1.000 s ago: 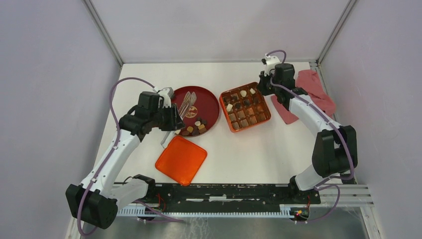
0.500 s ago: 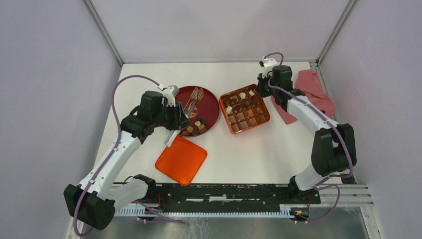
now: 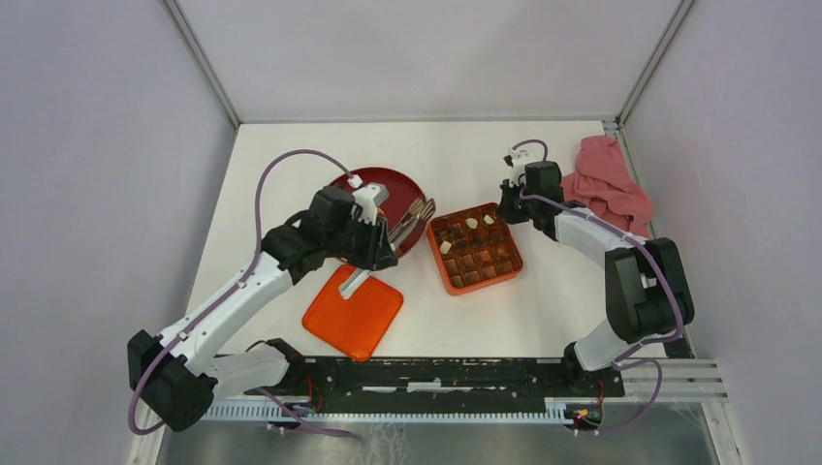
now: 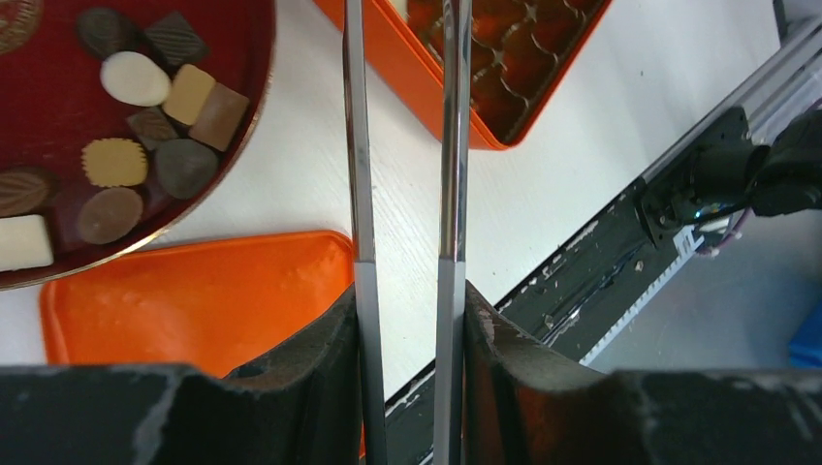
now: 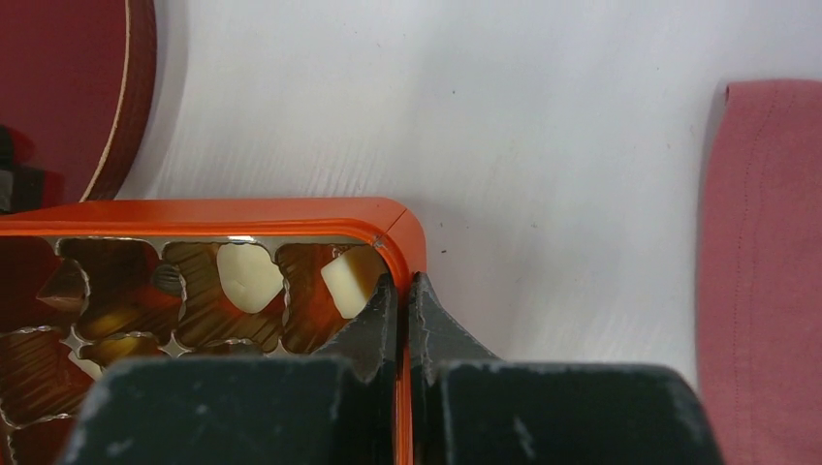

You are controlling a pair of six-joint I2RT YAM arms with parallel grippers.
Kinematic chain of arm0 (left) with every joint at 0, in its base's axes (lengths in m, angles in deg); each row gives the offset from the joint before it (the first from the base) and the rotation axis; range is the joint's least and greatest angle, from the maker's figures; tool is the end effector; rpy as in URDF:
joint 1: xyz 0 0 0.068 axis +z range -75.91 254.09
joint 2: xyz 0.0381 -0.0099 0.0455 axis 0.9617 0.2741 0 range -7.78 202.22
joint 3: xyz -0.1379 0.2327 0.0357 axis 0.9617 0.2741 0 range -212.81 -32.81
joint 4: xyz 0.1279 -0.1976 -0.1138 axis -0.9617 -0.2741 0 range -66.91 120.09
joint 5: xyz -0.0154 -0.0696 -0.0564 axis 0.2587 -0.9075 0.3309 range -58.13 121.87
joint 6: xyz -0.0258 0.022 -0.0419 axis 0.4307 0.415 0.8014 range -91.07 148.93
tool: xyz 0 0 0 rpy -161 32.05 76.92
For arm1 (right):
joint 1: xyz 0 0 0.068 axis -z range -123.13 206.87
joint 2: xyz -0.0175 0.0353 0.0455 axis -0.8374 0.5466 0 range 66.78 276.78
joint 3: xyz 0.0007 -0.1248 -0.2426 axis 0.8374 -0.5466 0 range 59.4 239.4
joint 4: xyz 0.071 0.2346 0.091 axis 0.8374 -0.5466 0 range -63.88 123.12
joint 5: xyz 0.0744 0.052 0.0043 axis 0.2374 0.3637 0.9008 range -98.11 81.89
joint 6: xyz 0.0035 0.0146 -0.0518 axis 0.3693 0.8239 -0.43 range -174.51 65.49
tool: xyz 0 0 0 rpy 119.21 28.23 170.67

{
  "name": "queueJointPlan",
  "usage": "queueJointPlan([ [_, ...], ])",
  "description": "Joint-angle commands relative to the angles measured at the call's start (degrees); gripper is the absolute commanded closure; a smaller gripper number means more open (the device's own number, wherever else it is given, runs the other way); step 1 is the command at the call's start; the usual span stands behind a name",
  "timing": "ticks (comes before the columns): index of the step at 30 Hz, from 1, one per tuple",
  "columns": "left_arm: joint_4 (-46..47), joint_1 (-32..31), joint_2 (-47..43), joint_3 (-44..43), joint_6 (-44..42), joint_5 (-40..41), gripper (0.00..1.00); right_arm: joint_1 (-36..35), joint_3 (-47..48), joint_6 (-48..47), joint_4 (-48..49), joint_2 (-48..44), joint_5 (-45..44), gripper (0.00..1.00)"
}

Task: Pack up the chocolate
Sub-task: Adjust the packing box at the center of the board.

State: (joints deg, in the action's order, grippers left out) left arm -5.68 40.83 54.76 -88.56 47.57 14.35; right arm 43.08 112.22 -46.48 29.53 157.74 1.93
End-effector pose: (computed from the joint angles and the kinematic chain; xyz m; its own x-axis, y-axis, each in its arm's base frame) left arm 0.1848 -0.1340 0.3054 -0.7623 0.1354 -0.6329 0.4905 0.7589 -0.4283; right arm 0.3244 0.0861 0.2007 -0.6906 -0.0278 -0.7227 -0.2671 0.9384 0.2192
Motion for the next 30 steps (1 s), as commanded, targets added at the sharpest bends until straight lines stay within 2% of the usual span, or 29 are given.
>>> queueJointPlan([
  [1, 2.5, -4.8, 1.7, -2.4, 2.2, 2.1, 0.98, 0.0, -0.5, 3.5, 6.8, -1.2, 1.8, 0.98],
  [13, -0.7, -14.6, 7.4, -4.8, 2.6, 4.6, 0.98, 0.0, -3.6, 3.7, 8.9, -0.5, 1.4, 0.88],
  [21, -4.2, -17.3, 10.5, -6.2, 1.3, 6.7, 0.98, 0.0, -3.9, 3.4, 9.0, -0.2, 1.3, 0.79],
  [30, -6.7, -18.7, 13.0, -7.3, 0.5, 9.0, 0.98, 0.0, -4.0, 3.3, 9.2, 0.6, 1.3, 0.76],
])
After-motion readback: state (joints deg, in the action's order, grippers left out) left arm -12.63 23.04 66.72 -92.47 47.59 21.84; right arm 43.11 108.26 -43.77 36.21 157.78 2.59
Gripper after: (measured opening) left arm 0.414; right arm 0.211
